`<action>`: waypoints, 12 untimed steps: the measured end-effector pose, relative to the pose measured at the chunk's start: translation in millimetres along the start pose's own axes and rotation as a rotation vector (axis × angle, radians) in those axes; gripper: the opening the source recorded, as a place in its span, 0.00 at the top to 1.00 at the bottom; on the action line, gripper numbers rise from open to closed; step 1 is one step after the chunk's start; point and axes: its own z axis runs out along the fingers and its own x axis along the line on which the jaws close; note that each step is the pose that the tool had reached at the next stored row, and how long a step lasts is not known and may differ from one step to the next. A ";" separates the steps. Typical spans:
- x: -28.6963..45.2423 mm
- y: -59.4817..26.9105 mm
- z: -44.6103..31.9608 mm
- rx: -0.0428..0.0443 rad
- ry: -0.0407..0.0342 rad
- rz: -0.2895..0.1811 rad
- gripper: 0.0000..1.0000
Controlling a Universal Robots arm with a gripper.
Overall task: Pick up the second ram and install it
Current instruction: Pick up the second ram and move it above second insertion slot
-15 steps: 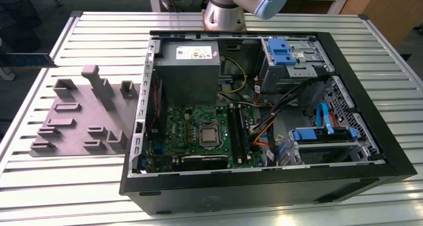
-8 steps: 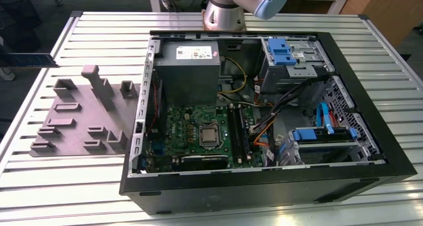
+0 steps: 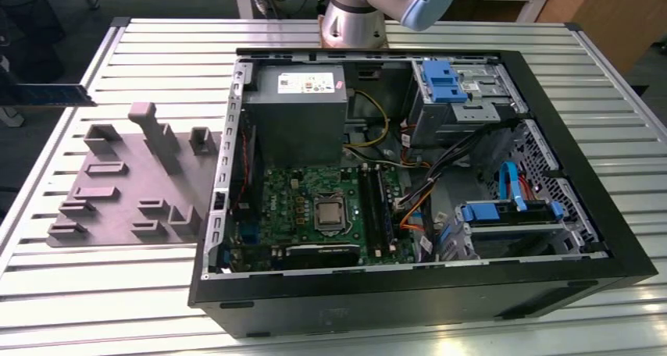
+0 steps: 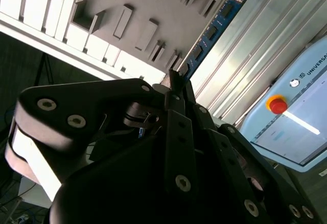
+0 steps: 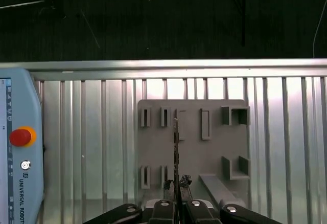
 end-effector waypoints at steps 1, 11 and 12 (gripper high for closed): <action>0.0 -0.3 -0.1 -0.0001 0.0001 0.000 0.86; -0.2 -4.7 -0.2 0.0000 0.0000 0.000 0.86; -0.2 -5.1 -0.2 -0.0001 0.0000 0.000 0.86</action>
